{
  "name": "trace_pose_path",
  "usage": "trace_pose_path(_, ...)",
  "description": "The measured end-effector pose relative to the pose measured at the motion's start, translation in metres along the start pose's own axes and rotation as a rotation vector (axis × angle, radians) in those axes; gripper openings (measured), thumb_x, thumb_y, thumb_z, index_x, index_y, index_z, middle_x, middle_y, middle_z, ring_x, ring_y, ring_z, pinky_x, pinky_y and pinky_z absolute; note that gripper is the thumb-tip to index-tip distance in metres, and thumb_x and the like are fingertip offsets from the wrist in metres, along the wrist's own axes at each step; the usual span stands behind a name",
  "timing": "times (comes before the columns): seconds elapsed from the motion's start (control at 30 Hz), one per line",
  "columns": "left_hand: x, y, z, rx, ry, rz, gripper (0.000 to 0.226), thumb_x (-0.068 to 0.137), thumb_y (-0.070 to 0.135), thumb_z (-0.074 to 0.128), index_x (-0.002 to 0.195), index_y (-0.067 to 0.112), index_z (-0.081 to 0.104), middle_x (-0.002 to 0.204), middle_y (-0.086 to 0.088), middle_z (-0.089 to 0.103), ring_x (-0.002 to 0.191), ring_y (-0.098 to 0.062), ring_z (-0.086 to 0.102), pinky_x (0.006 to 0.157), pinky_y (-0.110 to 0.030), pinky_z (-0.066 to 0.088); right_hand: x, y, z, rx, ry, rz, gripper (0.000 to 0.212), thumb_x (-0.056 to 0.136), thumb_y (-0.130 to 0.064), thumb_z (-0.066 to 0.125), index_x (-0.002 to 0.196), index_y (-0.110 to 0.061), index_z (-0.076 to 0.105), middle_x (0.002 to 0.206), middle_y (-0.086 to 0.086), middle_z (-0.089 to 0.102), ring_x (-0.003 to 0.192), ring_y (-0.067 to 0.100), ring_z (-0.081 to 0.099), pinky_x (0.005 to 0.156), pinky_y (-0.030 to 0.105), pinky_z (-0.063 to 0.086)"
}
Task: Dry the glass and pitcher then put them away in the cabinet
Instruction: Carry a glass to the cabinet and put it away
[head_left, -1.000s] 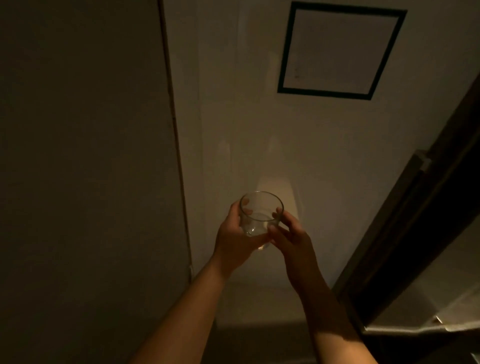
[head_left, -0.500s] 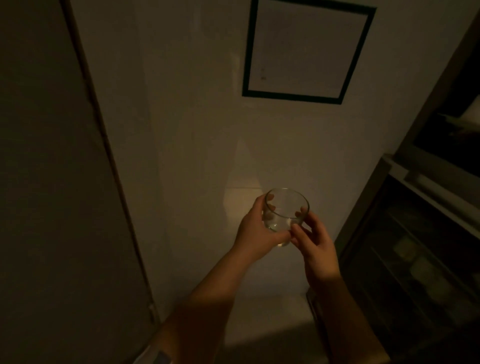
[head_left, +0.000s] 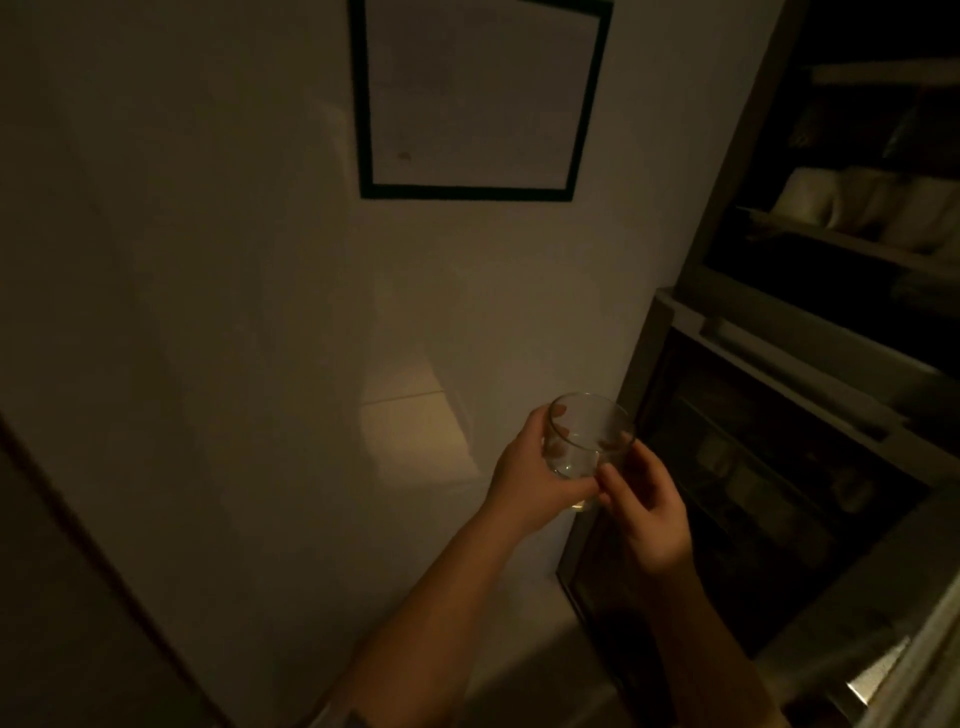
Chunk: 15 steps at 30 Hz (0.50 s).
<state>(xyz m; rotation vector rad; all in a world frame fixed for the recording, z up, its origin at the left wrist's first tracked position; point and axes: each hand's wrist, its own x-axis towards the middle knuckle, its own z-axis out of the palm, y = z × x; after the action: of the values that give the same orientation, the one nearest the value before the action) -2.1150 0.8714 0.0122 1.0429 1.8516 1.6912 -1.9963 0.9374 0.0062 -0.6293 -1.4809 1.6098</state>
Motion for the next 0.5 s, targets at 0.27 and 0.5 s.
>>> trace_pose_path(0.27, 0.056, -0.015, 0.036, -0.008, -0.271, 0.031, 0.077, 0.059, 0.025, 0.087, 0.121, 0.046, 0.046, 0.114, 0.018, 0.059, 0.108, -0.005, 0.058, 0.088, -0.028, 0.054, 0.020, 0.016, -0.023, -0.086, 0.284, -0.049, 0.051, 0.081, -0.012, 0.067, 0.129, -0.019, 0.053, 0.121, 0.004, 0.064, 0.111, 0.020, 0.062, 0.098, 0.045, 0.049)
trace_pose_path(0.5, 0.095, -0.026, 0.073, -0.045, -0.538, 0.080, 0.079, 0.061, 0.024, 0.088, 0.123, 0.049, 0.046, 0.118, 0.020, 0.060, 0.111, -0.002, 0.057, 0.088, -0.023, 0.052, 0.032, 0.028, -0.041, -0.154, 0.497, -0.071, 0.062, 0.076, -0.027, 0.067, 0.135, -0.018, 0.050, 0.122, 0.000, 0.064, 0.111, 0.013, 0.062, 0.099, 0.042, 0.049)
